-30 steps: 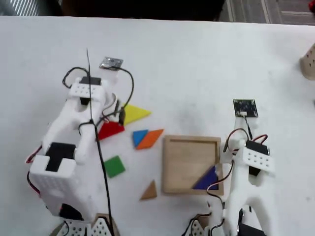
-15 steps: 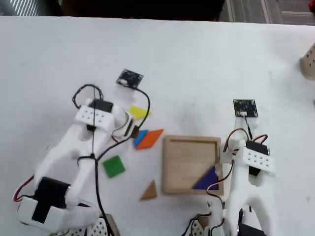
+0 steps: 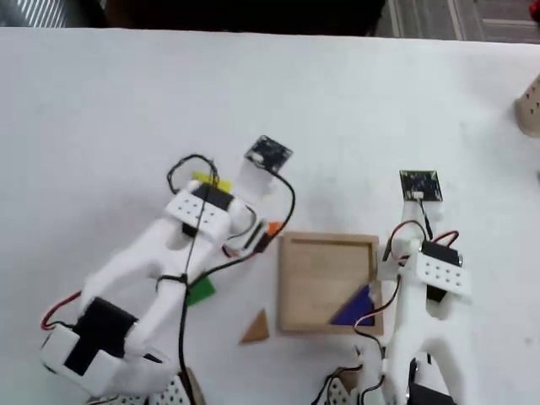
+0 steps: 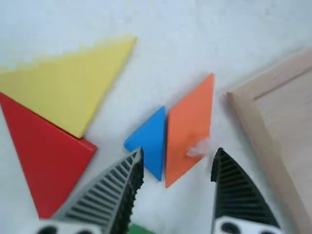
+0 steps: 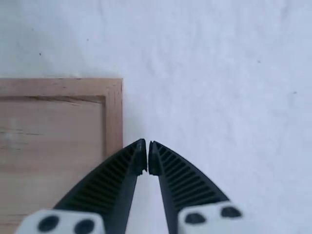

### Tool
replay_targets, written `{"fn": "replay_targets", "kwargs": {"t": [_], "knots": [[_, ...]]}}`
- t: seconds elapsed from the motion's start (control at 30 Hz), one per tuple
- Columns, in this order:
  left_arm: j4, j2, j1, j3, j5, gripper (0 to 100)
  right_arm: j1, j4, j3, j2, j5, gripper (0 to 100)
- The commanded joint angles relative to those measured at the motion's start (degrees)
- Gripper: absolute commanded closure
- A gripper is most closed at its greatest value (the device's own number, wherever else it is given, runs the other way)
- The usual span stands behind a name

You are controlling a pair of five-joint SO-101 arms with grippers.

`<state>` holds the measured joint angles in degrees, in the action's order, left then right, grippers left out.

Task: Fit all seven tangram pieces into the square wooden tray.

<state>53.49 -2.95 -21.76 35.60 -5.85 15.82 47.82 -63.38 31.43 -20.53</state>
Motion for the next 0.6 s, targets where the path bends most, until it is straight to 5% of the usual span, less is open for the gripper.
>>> {"fn": "replay_targets", "kwargs": {"t": [0.0, 0.33, 0.57], "knots": [[-2.02, -0.13, -3.38, -0.79, 0.00, 76, 0.57, -0.84, 0.26, 1.19, -0.18, 98.1], [-4.84, 1.63, -2.33, -0.79, -1.85, 76, 10.51, -1.10, -1.49, 1.27, -5.01, 98.1], [-2.02, 6.90, -1.89, -6.33, -2.46, 76, 10.95, -1.10, -4.66, 1.71, -11.25, 98.1]]}}
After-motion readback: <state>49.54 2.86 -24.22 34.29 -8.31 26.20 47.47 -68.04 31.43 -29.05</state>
